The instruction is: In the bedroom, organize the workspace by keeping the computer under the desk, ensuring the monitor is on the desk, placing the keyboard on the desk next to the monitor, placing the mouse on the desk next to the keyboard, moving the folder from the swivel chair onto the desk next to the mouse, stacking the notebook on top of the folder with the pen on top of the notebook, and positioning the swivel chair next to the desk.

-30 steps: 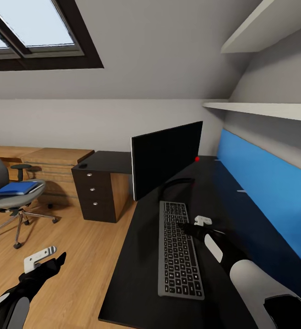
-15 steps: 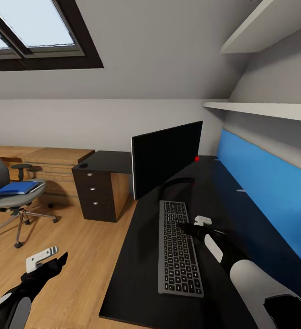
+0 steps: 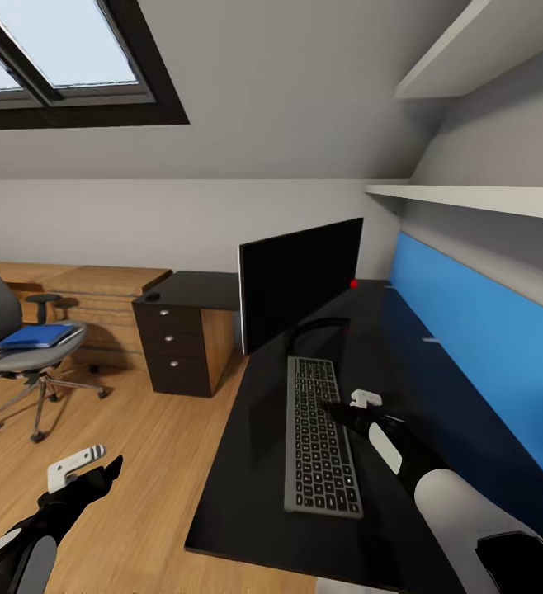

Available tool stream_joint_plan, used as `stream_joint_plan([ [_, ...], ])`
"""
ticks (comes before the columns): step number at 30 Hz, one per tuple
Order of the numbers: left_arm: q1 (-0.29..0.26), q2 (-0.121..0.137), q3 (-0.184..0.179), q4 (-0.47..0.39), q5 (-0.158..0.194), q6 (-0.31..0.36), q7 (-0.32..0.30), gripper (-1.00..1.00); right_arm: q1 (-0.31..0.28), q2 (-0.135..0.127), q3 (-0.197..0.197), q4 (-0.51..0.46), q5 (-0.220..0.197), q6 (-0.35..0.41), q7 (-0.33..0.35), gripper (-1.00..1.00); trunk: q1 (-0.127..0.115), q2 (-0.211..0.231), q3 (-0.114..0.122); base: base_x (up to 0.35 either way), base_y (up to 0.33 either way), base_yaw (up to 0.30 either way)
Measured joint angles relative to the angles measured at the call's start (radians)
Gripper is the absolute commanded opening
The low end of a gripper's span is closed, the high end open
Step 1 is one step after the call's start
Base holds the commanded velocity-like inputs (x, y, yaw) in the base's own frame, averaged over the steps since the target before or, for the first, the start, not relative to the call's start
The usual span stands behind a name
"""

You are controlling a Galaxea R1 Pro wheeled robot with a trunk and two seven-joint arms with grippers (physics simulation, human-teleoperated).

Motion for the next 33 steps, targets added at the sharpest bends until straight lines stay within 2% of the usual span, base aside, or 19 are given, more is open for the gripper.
stream_joint_plan([
  [6, 0.0, 0.0, 0.0, 0.0, 0.0, 0.0, 0.0, 1.0, 0.0, 0.0, 0.0, 0.002, 0.0, 0.0, 0.0, 1.0, 0.0, 0.0, 0.0, -0.19, 0.0, 0.0],
  [24, 0.0, 0.0, 0.001, 0.0, 0.0, 0.0, 0.0, 1.0, -0.001, -0.001, 0.0, -0.002, -0.001, 0.01, 0.001, 1.0, 0.0, 0.0, 0.0, -0.012, 0.001, 0.0],
  [33, 0.0, 0.0, 0.002, 0.0, 0.0, 0.0, 0.0, 1.0, 0.0, -0.002, -0.001, -0.006, 0.006, 0.011, -0.001, 1.0, 0.0, 0.0, 0.0, -0.138, 0.143, 0.0],
])
